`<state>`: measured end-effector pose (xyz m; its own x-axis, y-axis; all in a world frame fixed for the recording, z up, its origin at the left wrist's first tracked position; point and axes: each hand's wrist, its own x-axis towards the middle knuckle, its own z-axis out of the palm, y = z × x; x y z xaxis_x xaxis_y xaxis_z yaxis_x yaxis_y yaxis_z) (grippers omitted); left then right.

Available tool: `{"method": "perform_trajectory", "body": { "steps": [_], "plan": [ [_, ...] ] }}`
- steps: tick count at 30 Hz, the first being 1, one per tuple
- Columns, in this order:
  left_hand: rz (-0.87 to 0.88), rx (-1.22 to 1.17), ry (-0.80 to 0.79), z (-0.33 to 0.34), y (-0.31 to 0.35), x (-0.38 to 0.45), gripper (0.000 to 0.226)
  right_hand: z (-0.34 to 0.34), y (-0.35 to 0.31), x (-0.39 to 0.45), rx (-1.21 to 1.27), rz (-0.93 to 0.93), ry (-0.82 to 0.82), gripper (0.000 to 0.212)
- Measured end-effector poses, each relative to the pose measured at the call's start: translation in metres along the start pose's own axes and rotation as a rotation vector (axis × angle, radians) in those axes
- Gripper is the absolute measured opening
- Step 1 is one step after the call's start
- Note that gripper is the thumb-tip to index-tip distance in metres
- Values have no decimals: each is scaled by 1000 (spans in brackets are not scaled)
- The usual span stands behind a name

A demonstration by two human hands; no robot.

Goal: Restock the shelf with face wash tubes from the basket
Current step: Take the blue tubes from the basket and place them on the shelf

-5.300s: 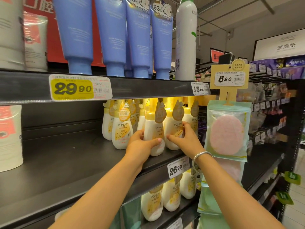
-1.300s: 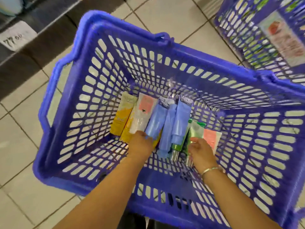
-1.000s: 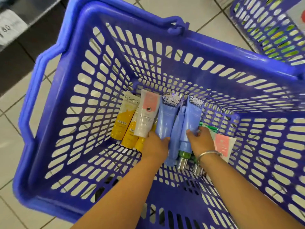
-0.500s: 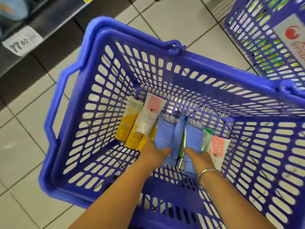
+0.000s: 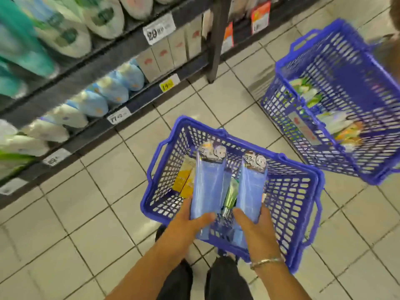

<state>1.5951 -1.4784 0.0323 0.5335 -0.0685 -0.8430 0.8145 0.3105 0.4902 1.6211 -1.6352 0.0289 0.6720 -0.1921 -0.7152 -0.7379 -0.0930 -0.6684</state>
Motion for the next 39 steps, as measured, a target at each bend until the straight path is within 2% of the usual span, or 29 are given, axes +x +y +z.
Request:
{"method": "perform_trajectory", "body": {
  "steps": [3, 7, 16, 19, 23, 25, 29, 33, 35, 39],
  "plan": [
    [101, -113, -50, 3, 51, -60, 63, 0, -66, -46, 23, -106, -8, 26],
    [236, -129, -9, 9, 122, -142, 78, 1, -151, -106, 113, -231, -53, 21],
    [584, -300, 93, 33, 246, -300, 56, 9, -324, -223, 286, -435, -368, 23],
    [736, -312, 160, 42, 278, -344, 96, 10, -371, -252, 282, -517, -499, 20],
    [867, -408, 104, 53, 306, -393, 91, 8, -418, -288, 241, -671, -629, 43],
    [923, -486, 86, 55, 317, -415, 96, 7, -437, -303, 210, -710, -675, 40],
    [1005, -452, 60, 51, 339, -461, 94, 11, -473, -328, 140, -772, -783, 47],
    [1070, -298, 132, 36, 367, -495, 58, 26, -506, -347, 116, -801, -859, 45],
    [1096, -241, 168, 27, 387, -509, 49, 39, -524, -356, 126, -821, -877, 45],
    [1157, -190, 255, 0, 434, -533, 48, 73, -566, -370, 168, -892, -866, 22]
  ]
}}
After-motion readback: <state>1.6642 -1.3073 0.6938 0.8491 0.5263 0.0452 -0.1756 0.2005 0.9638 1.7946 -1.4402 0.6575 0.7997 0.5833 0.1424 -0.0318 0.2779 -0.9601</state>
